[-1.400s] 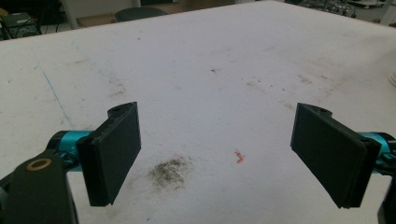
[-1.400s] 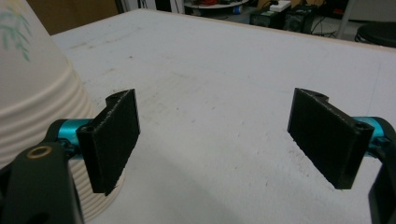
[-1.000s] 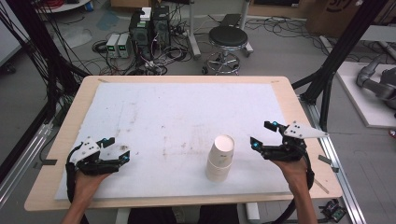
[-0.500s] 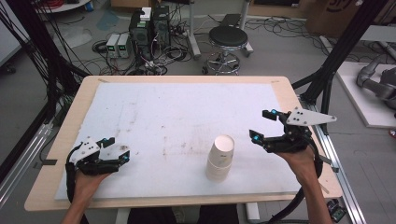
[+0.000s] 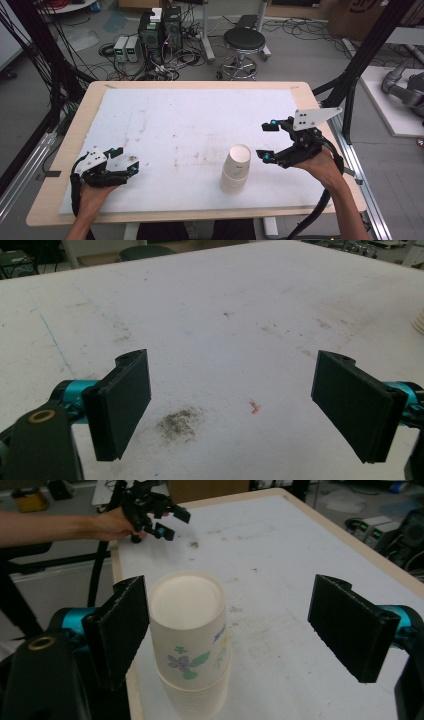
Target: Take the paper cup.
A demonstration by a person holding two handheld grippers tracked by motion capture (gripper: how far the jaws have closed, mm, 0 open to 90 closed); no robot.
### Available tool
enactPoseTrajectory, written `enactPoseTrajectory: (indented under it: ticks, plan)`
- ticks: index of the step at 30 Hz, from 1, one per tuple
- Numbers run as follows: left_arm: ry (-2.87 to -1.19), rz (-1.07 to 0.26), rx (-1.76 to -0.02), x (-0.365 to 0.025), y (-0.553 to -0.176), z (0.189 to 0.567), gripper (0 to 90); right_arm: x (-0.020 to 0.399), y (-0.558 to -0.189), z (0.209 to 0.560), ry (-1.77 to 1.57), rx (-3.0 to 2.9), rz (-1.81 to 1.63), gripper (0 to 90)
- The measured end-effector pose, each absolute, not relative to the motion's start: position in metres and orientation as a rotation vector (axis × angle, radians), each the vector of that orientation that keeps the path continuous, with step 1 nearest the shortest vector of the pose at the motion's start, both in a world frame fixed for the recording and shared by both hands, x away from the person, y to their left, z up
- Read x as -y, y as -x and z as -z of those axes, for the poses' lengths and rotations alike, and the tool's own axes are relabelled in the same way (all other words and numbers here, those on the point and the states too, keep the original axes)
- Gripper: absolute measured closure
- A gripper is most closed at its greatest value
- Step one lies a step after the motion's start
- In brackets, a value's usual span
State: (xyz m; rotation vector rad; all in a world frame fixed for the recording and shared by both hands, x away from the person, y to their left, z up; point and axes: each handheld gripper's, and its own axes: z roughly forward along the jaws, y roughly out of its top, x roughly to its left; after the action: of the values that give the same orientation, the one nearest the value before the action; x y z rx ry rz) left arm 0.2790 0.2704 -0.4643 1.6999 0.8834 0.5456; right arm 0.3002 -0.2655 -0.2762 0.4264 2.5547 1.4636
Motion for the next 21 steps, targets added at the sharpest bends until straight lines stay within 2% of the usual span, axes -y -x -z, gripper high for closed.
enactPoseTrajectory:
  ticks: [21]
  plan:
    - [-1.707,-0.54,-0.881,-0.27,-0.28,0.464,16.1,0.227,-0.311,0.28,-0.258,-2.784,-1.241,17.1]
